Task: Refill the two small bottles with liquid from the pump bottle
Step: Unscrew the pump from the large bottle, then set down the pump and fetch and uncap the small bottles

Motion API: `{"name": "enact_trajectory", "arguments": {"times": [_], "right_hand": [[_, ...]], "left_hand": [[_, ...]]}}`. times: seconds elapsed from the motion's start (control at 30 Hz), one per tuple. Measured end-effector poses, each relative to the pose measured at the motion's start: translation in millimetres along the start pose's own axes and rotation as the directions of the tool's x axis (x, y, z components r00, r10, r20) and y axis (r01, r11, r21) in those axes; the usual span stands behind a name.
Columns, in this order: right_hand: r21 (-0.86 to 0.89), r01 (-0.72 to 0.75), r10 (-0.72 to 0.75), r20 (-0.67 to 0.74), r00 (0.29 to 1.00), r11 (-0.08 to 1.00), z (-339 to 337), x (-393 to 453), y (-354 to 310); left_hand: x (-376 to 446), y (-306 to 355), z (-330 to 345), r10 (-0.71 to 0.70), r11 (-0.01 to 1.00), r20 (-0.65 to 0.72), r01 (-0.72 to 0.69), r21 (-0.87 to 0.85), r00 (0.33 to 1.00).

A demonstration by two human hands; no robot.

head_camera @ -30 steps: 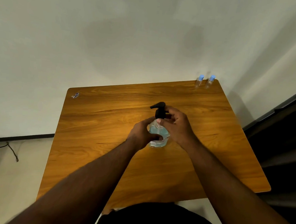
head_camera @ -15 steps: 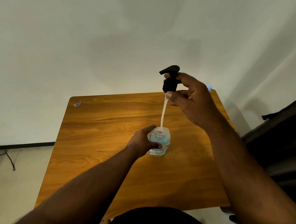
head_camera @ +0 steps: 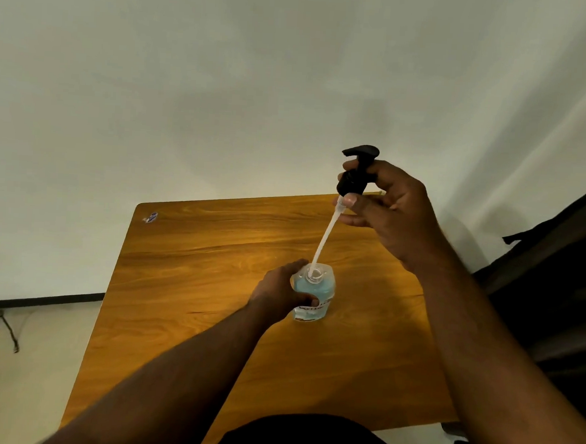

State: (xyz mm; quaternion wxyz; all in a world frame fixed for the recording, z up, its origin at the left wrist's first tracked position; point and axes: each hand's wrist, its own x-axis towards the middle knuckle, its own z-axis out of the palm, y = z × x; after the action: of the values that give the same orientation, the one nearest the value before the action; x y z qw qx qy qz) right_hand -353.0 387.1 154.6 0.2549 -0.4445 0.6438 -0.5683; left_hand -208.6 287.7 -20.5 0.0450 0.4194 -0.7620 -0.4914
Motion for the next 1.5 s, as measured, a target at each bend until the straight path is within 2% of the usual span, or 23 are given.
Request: {"name": "enact_trajectory", "arguments": {"times": [0.2, 0.4, 0.6, 0.7, 0.8, 0.87, 0.97, 1.03, 1.1, 1.17, 1.3, 1.5], "right_hand": [[-0.009, -0.011, 0.011, -0.06, 0.998, 1.0, 3.0, -3.9, 10.4], [0.017, 0.04, -0.038, -0.115, 0.993, 0.999, 4.9, -7.5, 5.7], [-0.029, 0.143, -0.143, -0.012, 0.99, 0.989, 24.6, -1.3, -7.9], [-0.088, 0.206, -0.194, 0.125, 0.973, 0.975, 57.4, 4.8, -4.6], [-0.186, 0.363, -0.285, 0.346, 0.894, 0.913, 99.9, 13.7, 15.9], [-0.253, 0.519, -0.328, 0.536, 0.778, 0.817, 138.7, 21.3, 39.3], [-0.286, 0.671, -0.275, 0.751, 0.601, 0.684, 193.6, 26.2, 81.1], [-0.304, 0.728, -0.216, 0.823, 0.526, 0.614, 230.5, 28.3, 111.9], [-0.328, 0.773, -0.161, 0.863, 0.479, 0.543, 257.7, 29.0, 138.2], [-0.338, 0.808, -0.135, 0.883, 0.45, 0.483, 285.1, 28.4, 158.5], [-0.408, 0.816, -0.041, 0.885, 0.463, 0.409, 325.7, 21.3, 181.9], [-0.452, 0.81, 0.098, 0.888, 0.45, 0.374, 346.7, 13.9, 204.7]], "left_hand": [[0.0, -0.2, -0.3, 0.007, 1.0, 0.0, -0.007, 0.013, 1.0], [2.1, -2.3, 0.1, 0.003, 1.0, 0.004, -0.003, 0.006, 1.0], [-2.6, -14.4, -6.8, 0.041, 0.998, 0.027, -0.04, -0.046, 0.999], [-9.6, -43.7, -29.6, -0.014, 0.996, -0.025, 0.016, 0.089, 1.0], [-20.9, -82.7, -62.6, -0.146, 0.946, -0.06, 0.157, 0.284, 0.987], [-33.9, -114.1, -88.0, -0.255, 0.887, -0.077, 0.265, 0.379, 0.964], [-52.6, -155.7, -119.8, -0.379, 0.812, -0.1, 0.382, 0.442, 0.92], [-64.0, -181.0, -137.7, -0.437, 0.777, -0.117, 0.44, 0.451, 0.892], [-70.2, -197.9, -149.1, -0.46, 0.758, -0.108, 0.453, 0.469, 0.882], [-72.4, -214.7, -159.9, -0.46, 0.755, -0.084, 0.44, 0.486, 0.884], [-68.0, -241.2, -173.4, -0.452, 0.761, -0.006, 0.389, 0.519, 0.892], [-59.8, -264.4, -178.2, -0.4, 0.767, 0.066, 0.294, 0.57, 0.914]]}}
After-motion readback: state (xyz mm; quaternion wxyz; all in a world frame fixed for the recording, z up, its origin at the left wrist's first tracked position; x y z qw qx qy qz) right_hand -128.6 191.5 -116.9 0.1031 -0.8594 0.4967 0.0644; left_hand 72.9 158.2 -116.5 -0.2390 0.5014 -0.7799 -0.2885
